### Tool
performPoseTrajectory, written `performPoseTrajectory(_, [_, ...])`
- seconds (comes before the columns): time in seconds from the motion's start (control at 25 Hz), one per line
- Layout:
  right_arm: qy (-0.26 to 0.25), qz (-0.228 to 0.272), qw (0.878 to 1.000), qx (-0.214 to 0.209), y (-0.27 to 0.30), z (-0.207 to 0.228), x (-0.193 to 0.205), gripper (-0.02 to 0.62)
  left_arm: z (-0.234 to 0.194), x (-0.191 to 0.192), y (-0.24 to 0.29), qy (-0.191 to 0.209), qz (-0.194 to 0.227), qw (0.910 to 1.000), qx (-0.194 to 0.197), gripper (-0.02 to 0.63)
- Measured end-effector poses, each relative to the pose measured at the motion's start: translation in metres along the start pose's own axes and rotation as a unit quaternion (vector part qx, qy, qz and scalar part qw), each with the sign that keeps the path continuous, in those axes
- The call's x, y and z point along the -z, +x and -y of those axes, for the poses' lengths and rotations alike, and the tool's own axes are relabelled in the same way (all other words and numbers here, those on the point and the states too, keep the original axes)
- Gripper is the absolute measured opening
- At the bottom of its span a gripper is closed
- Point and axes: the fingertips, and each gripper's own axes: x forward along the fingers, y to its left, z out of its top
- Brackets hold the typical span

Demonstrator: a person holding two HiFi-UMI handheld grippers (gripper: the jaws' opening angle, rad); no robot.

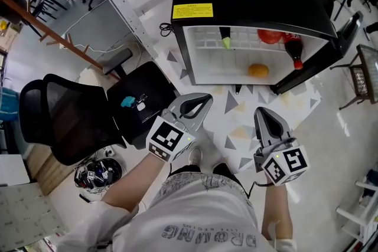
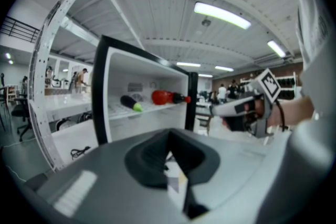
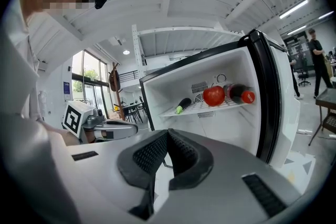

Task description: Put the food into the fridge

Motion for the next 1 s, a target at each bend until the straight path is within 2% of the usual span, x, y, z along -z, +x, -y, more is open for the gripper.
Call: performPoseTrajectory(1.0, [-0.005, -0.003, 1.000, -0.012, -0.0017, 0.0002, -0.0001, 0.002, 0.0036, -0.0051, 0.0019, 0.007, -0.001, 1.0000, -0.003, 0.006])
